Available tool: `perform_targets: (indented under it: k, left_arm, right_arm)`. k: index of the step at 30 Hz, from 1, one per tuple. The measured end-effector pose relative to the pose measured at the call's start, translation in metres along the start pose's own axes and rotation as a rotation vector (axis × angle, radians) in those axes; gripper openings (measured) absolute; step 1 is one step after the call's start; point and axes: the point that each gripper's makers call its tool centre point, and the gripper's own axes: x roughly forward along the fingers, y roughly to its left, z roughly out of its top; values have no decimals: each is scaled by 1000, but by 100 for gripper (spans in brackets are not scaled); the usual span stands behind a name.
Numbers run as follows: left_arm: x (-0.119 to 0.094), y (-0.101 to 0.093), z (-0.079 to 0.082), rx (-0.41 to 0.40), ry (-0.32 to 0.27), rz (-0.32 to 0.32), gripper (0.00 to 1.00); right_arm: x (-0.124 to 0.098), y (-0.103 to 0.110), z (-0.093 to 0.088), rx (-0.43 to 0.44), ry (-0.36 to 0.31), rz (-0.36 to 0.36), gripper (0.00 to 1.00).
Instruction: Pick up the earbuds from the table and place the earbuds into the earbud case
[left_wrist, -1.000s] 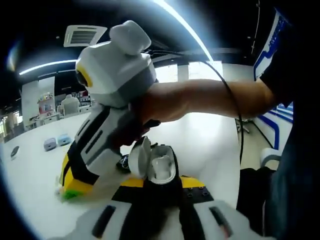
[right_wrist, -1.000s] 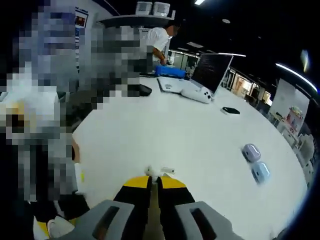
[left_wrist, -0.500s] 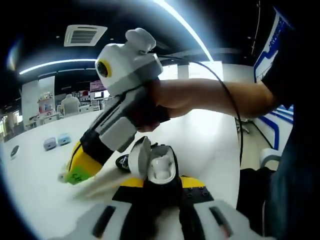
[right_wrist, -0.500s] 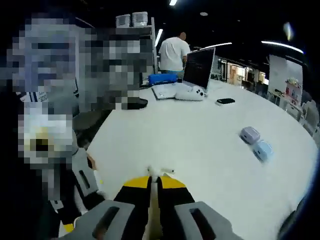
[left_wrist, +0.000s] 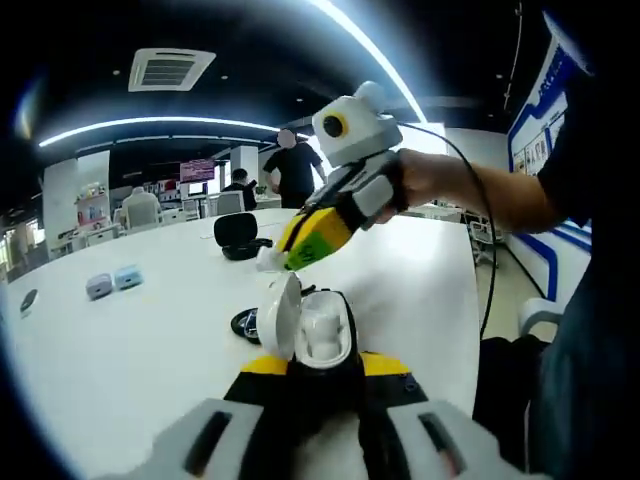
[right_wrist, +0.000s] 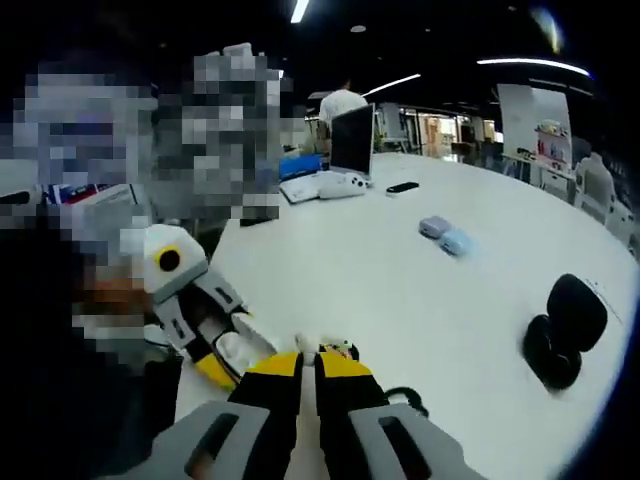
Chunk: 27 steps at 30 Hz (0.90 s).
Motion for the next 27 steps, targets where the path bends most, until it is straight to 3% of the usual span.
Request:
perform_targets:
  k: [7, 12, 27]
  left_arm:
    - [0, 0, 0, 3, 0, 1, 24]
    - [0, -1, 1, 3, 1, 1, 24]
    - [1, 0, 2, 0, 1, 2, 24]
  right_arm:
    - [-24, 22, -51, -1, 63, 0, 5]
    - [-30, 29, -70, -11, 84, 11, 5]
    - [-29, 24, -75, -33, 70, 8, 6]
